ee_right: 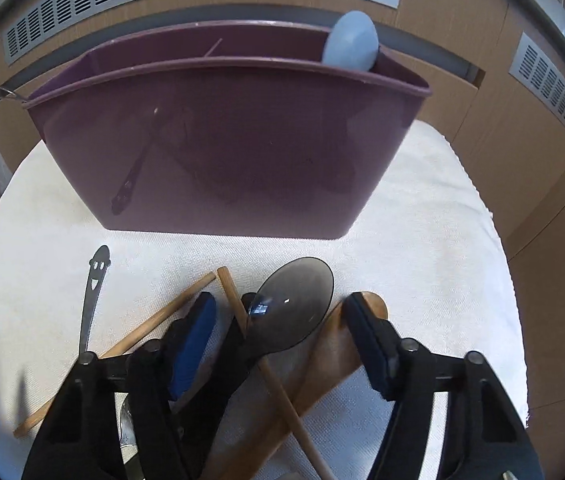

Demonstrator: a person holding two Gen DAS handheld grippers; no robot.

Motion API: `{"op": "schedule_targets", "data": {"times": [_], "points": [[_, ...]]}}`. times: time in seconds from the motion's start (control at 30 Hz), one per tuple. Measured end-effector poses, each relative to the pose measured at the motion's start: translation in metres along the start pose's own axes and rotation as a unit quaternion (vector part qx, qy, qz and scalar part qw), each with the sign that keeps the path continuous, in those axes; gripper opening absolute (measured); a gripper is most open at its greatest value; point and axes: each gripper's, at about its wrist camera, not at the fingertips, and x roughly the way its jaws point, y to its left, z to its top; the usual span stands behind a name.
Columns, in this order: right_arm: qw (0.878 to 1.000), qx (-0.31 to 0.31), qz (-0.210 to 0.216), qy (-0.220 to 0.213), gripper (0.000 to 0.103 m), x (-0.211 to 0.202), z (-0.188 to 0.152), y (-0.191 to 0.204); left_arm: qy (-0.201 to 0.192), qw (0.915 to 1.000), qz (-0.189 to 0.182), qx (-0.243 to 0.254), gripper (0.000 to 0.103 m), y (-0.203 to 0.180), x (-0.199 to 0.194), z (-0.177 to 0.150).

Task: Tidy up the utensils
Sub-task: 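Reach the right gripper to the clear plastic ladle and grasp its handle, then hold the ladle with the right gripper while the left gripper grasps a metal spoon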

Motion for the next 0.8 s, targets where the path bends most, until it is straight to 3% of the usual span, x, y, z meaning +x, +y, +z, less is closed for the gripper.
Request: {"op": "schedule_targets", "data": {"times": [0.03,0.1,0.47,0.8], "points": [[1.0,-0.004,0.006,0.0,0.037,-0.001,0.0,-0.001,0.002,1.0,0.0,-0.004,0.087,0.003,0.001,0.0],[1.0,-0.01,0.011,0.001,0.034,-0.002,-0.002,-0.003,0.005,1.0,0.001,-0.009,0.087,0.005,0.002,-0.001],[0.994,-0.011,0.087,-0.062,0.034,-0.056,-0.022,-0.046,0.024,0.9995,-0.012,0.015,0.087,-0.018,0.006,-0.002],[0.993,0.012,0.085,-0.075,0.034,-0.078,-0.043,-0.091,0.053,0.9924,-0.054,0.098,0.086,-0.064,0.016,0.001]]}}
